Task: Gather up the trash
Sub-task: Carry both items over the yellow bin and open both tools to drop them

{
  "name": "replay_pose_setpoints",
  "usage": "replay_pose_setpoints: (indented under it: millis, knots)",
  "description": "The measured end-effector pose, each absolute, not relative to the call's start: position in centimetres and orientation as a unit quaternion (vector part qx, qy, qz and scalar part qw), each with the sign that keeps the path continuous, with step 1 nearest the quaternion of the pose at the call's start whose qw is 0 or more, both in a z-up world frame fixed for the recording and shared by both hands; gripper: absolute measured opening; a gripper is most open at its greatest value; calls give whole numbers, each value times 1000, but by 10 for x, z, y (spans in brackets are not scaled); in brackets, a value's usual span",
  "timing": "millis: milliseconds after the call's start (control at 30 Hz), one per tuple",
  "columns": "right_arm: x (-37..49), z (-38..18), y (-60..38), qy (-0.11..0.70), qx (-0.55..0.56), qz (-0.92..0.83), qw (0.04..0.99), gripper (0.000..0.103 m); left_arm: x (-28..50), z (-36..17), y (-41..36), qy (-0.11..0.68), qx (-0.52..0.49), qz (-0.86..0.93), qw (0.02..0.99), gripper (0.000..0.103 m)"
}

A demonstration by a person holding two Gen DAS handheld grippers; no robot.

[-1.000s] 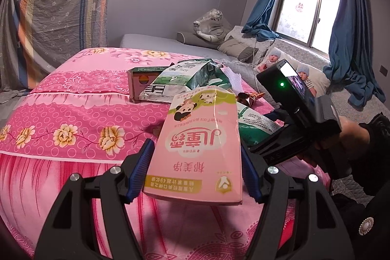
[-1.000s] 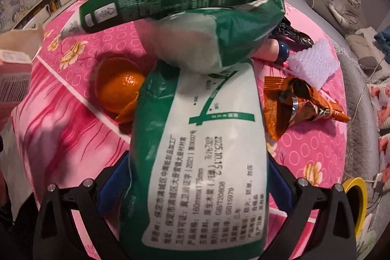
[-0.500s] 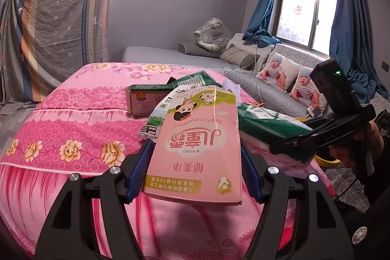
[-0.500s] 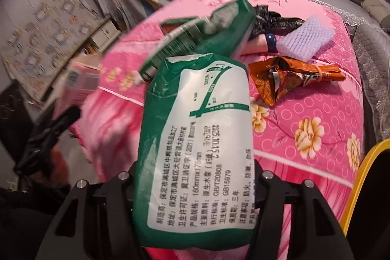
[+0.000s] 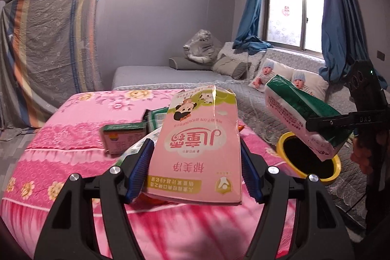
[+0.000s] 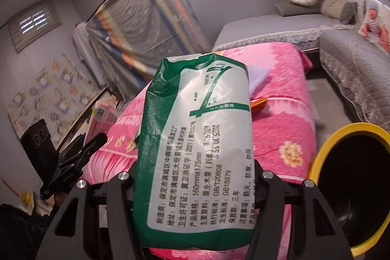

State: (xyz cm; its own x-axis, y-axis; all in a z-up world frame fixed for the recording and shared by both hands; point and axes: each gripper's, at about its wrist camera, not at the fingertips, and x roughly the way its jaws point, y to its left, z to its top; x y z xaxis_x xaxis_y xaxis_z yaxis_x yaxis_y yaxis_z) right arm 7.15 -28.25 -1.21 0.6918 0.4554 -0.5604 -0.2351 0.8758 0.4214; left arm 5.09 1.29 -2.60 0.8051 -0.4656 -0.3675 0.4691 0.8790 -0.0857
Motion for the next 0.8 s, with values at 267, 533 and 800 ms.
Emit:
replay_pose_setpoints:
  millis: [267, 533, 800]
  knots:
    - [51, -9, -345, 286, 190, 117, 932, 56, 74, 4, -63, 177, 41, -288, 940, 64]
    - [19, -15, -414, 246, 209, 10, 946, 56, 89, 16, -148, 169, 63, -357, 917, 64]
    - [0, -41, -465, 252, 228, -84, 937, 56, 104, -11, -226, 204, 67, -421, 881, 64]
